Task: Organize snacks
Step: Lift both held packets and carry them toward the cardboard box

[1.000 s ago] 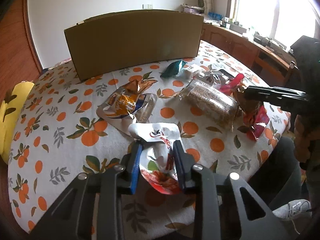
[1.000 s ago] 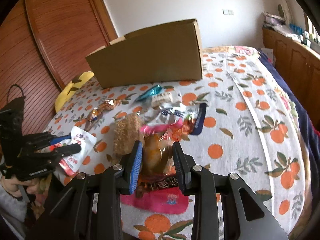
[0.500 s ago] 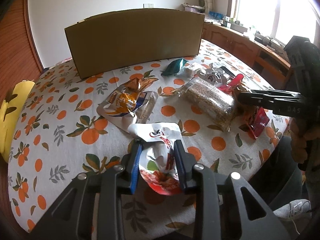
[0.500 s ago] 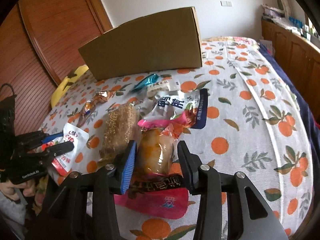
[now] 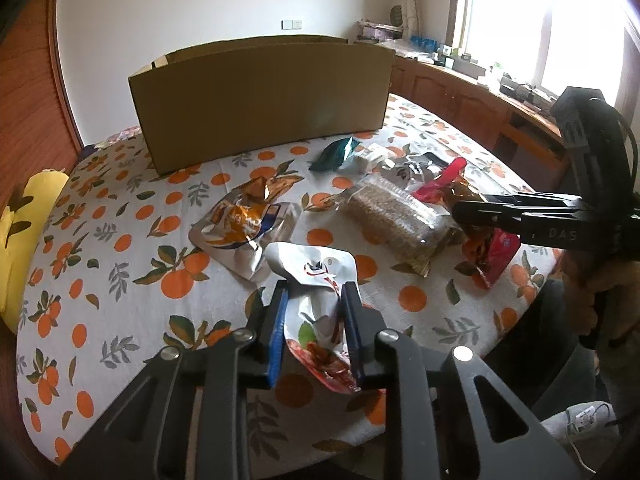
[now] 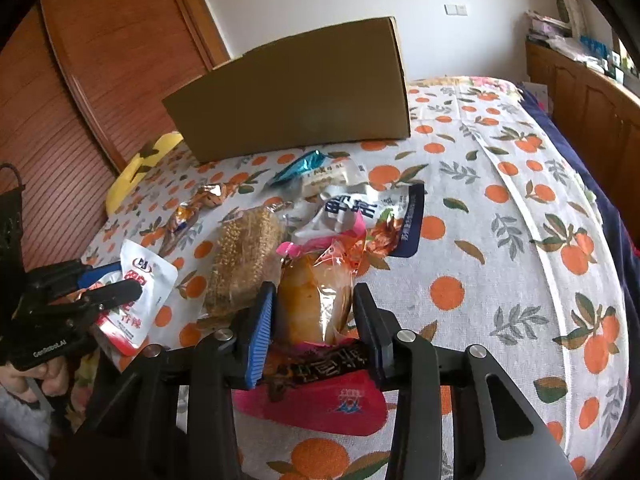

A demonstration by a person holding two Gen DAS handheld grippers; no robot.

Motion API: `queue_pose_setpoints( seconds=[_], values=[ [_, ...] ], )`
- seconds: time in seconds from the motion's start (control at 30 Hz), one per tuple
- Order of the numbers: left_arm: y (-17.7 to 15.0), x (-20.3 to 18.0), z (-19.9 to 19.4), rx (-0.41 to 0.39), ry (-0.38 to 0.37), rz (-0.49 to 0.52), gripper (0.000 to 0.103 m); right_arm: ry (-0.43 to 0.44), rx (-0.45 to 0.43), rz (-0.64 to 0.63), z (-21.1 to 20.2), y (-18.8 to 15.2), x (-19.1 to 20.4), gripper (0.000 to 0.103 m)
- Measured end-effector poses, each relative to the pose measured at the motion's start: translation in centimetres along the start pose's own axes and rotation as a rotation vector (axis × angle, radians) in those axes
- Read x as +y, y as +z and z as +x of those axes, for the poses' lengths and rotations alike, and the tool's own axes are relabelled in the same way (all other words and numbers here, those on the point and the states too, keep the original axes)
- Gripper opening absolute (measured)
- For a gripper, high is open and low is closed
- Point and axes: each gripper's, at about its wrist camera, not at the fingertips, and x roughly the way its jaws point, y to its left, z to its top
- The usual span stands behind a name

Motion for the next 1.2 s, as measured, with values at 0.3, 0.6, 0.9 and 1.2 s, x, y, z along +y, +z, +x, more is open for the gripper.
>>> queue_pose_setpoints(
  seconds=[0.3,0.6,0.9,1.2],
  values=[
    [1.0,0.1,-1.9,-0.06,-0.002,-0.02,0.023,0.008,-0.057,-0.011,-2.4,1.2,0.8,0.039],
    [2.4,-0.1,-4.6,-0.125,0.0,-0.019,0.023,0.004,-0.098,-0.031,-4.2,1.7,1.7,0.039],
    [3.1,-0.4,-5.7,-0.162,0.002,-0.019,0.023,0.009,-0.113,-0.031,-4.8,1.6,1.9,0.039],
    [4.3,-0.2,-5.8,-0.182,0.009,-0.01,0.023,0.009,-0.118,-0.036,-5.0,1.8,2.0,0.039]
  ],
)
